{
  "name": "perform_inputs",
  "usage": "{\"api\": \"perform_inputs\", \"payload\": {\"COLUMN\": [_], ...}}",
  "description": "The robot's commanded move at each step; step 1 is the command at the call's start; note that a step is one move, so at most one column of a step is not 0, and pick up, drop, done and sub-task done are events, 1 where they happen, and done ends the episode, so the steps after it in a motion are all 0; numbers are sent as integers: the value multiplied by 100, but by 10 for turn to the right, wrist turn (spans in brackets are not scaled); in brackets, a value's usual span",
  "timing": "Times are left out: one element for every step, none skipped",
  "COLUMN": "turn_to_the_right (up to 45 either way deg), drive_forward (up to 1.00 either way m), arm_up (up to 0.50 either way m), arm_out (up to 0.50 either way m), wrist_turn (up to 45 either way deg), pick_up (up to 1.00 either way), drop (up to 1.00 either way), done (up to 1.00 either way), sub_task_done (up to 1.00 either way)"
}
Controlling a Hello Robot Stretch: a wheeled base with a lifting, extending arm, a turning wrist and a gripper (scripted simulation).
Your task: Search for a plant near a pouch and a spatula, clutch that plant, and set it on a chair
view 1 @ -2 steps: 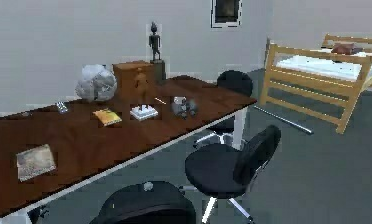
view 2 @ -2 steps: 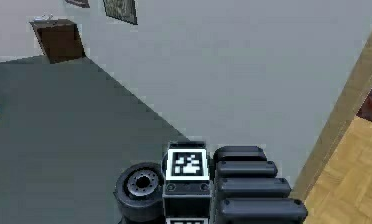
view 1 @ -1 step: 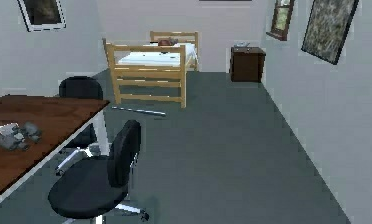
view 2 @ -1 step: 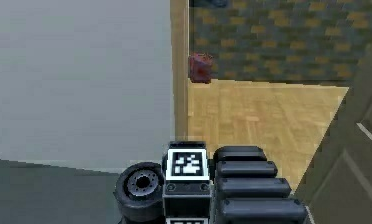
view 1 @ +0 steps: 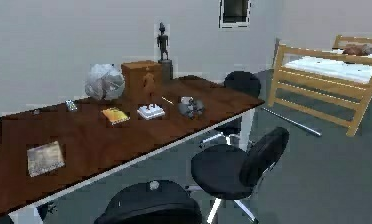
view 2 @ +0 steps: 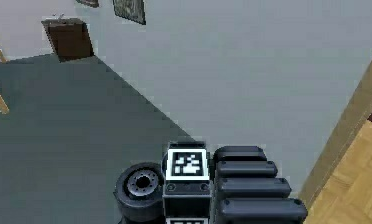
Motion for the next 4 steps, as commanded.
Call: {"api": "perform_inputs", "payload": {"turn_to_the_right": [420, -390, -450, -270], "drive_forward": [0, 0, 0, 0], "arm_up": [0, 0, 0, 0], "arm_out": [0, 0, 0, 0], "wrist_turn": [0, 0, 0, 0], "pick_up": [0, 0, 0, 0], "drop": [0, 0, 0, 0], "done": [0, 0, 0, 0], "sub_task_done": [0, 0, 0, 0]}}
